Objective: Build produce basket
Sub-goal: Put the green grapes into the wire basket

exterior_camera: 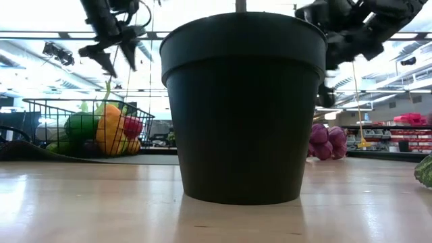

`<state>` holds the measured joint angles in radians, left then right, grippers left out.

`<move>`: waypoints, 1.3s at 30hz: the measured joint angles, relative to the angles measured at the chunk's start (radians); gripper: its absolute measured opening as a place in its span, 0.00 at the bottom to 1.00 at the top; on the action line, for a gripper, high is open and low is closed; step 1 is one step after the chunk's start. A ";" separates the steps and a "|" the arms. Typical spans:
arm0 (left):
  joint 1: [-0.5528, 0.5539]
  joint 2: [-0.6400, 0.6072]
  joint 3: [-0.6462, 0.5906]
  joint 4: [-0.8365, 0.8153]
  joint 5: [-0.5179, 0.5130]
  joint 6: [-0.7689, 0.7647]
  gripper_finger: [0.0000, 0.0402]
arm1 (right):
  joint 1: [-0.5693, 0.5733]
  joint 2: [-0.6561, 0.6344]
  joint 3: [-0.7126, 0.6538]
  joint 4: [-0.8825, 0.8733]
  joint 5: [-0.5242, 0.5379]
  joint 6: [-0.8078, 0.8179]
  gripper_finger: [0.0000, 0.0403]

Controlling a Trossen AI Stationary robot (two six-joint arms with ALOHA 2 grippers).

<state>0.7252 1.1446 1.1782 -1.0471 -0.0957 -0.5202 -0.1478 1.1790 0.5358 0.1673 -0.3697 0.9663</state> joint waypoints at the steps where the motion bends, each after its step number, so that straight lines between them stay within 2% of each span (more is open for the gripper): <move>1: -0.018 0.000 0.000 0.029 0.023 -0.003 0.76 | 0.000 -0.009 0.000 -0.068 -0.030 -0.011 0.56; 5: -0.106 0.000 0.000 0.169 0.048 -0.053 0.77 | 0.006 -0.059 0.000 -0.352 -0.106 -0.022 0.56; 9: -0.185 0.000 0.000 0.311 0.016 -0.118 0.76 | 0.033 -0.099 0.000 -0.651 -0.150 0.104 0.56; 13: -0.250 0.015 0.000 0.427 -0.033 -0.149 0.73 | 0.118 -0.126 -0.001 -0.809 -0.191 0.200 0.56; 18: -0.278 0.034 0.002 0.462 -0.038 -0.142 0.72 | 0.255 -0.141 -0.001 -0.700 -0.197 0.413 0.56; 22: -0.281 0.052 0.001 0.462 -0.039 -0.142 0.72 | 0.369 -0.132 -0.001 -0.523 -0.109 0.635 0.56; 25: -0.281 0.060 0.000 0.449 -0.039 -0.126 0.72 | 0.448 -0.116 -0.001 -0.456 -0.033 0.787 0.56; 31: -0.282 0.085 0.002 0.451 -0.039 -0.086 0.72 | 0.629 -0.063 0.028 -0.425 -0.002 1.002 0.56; 39: -0.312 0.103 0.000 0.406 -0.037 -0.033 0.72 | 0.793 0.031 0.109 -0.422 0.171 1.199 0.56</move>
<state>0.4128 1.2472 1.1782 -0.6411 -0.1322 -0.5532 0.6451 1.2099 0.6444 -0.2543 -0.1990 2.1650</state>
